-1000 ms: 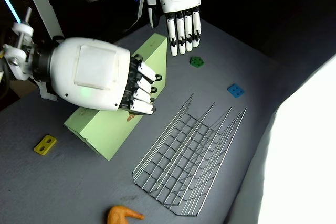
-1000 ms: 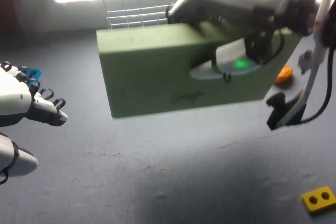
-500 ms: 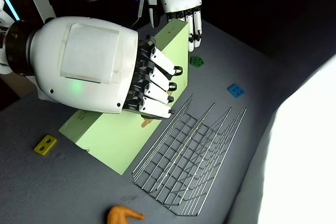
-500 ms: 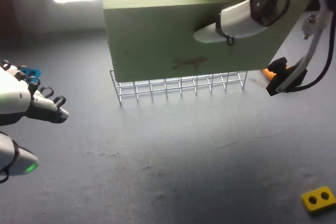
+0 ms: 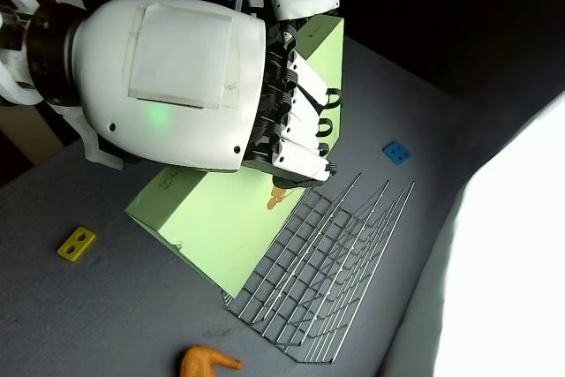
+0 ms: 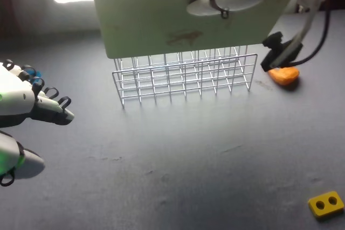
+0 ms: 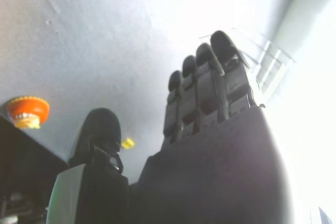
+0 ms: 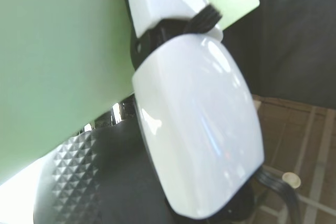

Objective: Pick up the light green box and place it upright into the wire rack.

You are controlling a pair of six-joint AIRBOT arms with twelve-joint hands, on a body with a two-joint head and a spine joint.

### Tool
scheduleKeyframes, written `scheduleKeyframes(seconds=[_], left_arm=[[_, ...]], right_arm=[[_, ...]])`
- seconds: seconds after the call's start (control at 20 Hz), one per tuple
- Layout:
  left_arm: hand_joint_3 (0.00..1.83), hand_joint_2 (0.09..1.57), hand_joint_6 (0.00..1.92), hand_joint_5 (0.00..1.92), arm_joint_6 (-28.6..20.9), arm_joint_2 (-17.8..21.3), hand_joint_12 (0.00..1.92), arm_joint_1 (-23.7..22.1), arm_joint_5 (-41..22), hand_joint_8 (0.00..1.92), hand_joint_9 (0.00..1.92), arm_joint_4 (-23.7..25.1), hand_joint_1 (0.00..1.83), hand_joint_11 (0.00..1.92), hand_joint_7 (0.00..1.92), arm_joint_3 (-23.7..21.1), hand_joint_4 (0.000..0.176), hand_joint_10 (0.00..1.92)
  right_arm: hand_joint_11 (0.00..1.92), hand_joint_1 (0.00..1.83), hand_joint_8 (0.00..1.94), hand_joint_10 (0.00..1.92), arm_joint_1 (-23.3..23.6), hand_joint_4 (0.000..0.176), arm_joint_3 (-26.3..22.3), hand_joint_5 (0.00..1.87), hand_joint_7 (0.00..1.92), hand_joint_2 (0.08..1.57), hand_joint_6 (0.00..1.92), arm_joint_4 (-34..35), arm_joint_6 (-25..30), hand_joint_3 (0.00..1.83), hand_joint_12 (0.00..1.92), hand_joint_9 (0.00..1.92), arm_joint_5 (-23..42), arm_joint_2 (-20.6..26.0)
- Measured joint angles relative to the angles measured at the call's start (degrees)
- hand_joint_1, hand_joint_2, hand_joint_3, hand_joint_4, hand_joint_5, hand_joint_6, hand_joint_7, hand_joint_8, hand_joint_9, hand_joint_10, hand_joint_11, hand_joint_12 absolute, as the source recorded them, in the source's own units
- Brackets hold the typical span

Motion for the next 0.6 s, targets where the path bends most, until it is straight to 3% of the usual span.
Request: scheduleKeyframes(seconds=[0.15,0.5,0.6], left_arm=[[0.0,1.39,0.0,0.15,0.0,0.02,0.57,0.11,0.09,0.0,0.16,0.22,0.3,0.0,0.17,0.02,0.0,0.0],[0.0,1.38,0.0,0.15,-0.02,0.0,0.66,0.09,0.07,0.0,0.19,0.17,0.28,0.0,0.19,0.17,0.0,0.0],[0.0,1.38,0.0,0.15,0.0,0.0,0.67,0.09,0.04,0.0,0.19,0.39,0.27,0.0,0.19,0.17,0.0,0.0]], right_arm=[[0.59,1.38,0.9,1.28,-0.57,0.0,3.02,0.96,1.05,1.1,0.92,0.09,0.33,0.0,1.56,0.89,-0.33,-2.32],[0.6,1.38,0.95,1.28,-0.59,0.0,4.98,0.95,1.02,1.11,0.93,0.2,1.2,0.0,1.54,0.89,-0.5,-4.35],[0.61,1.38,0.95,1.29,-0.72,0.0,4.98,0.95,1.02,1.11,0.93,-2.95,3.78,0.0,1.54,0.89,-0.55,-4.42]])
